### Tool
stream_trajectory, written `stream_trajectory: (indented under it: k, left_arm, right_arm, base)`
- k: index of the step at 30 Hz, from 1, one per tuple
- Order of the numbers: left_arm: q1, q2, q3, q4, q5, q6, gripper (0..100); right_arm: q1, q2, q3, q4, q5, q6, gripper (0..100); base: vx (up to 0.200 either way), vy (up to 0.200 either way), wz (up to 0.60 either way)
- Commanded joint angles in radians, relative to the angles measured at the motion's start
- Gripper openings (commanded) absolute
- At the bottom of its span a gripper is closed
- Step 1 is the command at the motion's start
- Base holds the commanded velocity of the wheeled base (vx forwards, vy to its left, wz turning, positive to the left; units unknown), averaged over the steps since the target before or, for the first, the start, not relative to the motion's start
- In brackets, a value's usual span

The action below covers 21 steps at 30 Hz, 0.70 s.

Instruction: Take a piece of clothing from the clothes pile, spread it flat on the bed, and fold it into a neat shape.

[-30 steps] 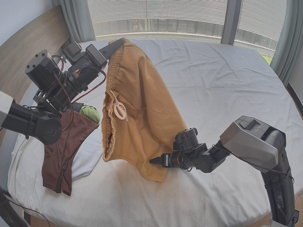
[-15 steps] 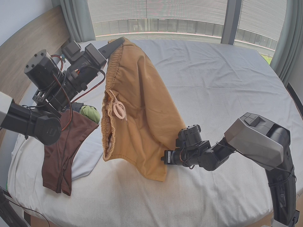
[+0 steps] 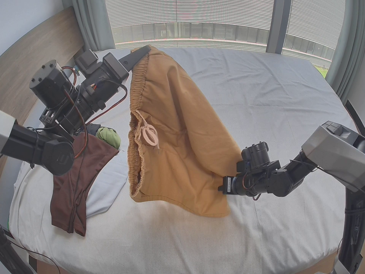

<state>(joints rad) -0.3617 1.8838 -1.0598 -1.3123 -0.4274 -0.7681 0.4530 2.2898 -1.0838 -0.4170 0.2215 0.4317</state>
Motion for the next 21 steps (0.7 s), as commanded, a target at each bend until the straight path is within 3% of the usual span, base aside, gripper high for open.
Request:
stream_trajectory:
  k: [1, 21]
  left_arm:
    - [-0.002, 0.006, 0.003, -0.001, 0.003, 0.000, 0]
    - [-0.006, 0.020, 0.040, -0.024, 0.007, 0.001, 0]
  right_arm:
    - [-0.027, -0.055, 0.038, 0.004, 0.001, -0.005, 0]
    - [-0.062, -0.027, 0.045, 0.090, -0.001, -0.048, 0]
  base:
    - [0.000, 0.000, 0.00]
    - [0.000, 0.000, 0.00]
